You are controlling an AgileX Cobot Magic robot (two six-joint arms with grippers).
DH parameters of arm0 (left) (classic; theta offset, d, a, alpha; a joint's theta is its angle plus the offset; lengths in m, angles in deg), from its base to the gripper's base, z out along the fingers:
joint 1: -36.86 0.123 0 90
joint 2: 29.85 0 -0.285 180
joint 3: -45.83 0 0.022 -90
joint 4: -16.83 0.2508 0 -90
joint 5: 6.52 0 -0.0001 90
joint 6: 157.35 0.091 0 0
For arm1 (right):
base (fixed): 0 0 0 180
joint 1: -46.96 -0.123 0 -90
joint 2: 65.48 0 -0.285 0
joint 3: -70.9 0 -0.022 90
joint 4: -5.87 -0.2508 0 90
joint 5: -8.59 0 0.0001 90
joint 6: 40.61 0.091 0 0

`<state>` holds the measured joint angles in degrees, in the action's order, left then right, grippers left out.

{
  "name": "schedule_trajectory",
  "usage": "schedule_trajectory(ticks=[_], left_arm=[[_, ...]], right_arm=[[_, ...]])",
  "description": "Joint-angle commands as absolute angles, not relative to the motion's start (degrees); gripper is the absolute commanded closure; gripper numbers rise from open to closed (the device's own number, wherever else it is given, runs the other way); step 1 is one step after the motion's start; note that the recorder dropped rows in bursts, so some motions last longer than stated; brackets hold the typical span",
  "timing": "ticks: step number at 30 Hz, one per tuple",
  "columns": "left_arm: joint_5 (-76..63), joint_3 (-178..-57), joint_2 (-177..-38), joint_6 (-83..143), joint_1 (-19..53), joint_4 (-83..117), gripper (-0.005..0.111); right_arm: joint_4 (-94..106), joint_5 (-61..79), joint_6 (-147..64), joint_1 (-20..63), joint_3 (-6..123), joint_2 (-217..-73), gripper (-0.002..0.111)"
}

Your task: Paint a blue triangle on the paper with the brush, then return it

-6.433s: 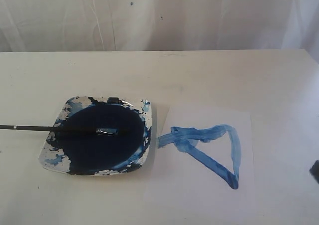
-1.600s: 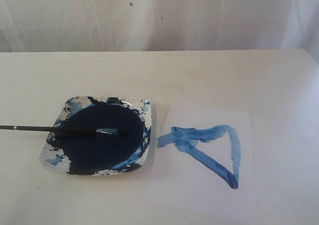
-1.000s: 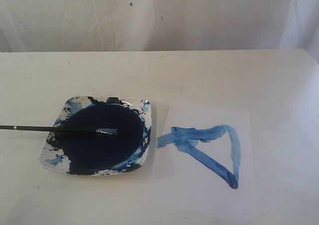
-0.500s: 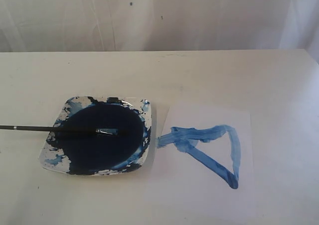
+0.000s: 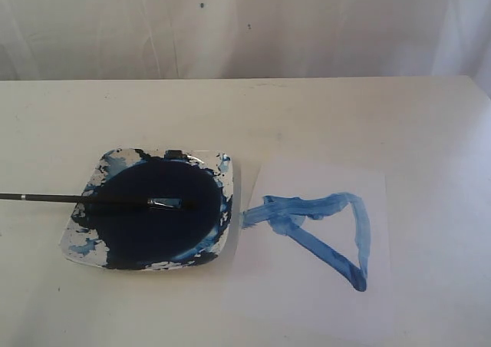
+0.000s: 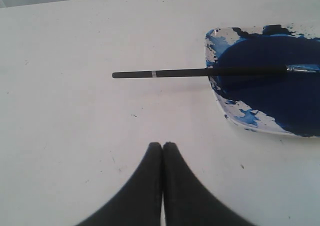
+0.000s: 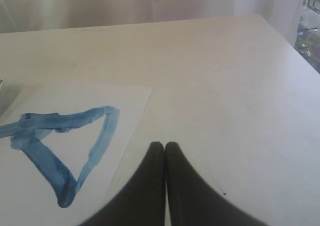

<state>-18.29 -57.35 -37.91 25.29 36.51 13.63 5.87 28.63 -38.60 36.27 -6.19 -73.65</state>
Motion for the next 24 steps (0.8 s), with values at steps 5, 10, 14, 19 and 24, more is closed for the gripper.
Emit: schedule_trajectory(ticks=[5, 10, 14, 19, 24], left_arm=[[-18.0, -57.0, -37.6, 25.3, 36.2, 13.0, 0.107], [-18.0, -57.0, -37.6, 25.3, 36.2, 13.0, 0.107], [-18.0, -57.0, -37.6, 25.3, 36.2, 13.0, 0.107], [-18.0, -57.0, -37.6, 25.3, 36.2, 13.0, 0.107], [-18.0, -57.0, -37.6, 25.3, 36.2, 13.0, 0.107]], right_arm=[[5.9, 28.0, -39.3, 36.1, -6.3, -73.3, 0.108], [5.9, 28.0, -38.2, 36.1, -6.3, -73.3, 0.108], [5.9, 28.0, -38.2, 36.1, -6.3, -73.3, 0.108], [5.9, 28.0, -37.8, 36.1, -6.3, -73.3, 0.108], [5.9, 28.0, -37.8, 36.1, -6.3, -73.3, 0.108]])
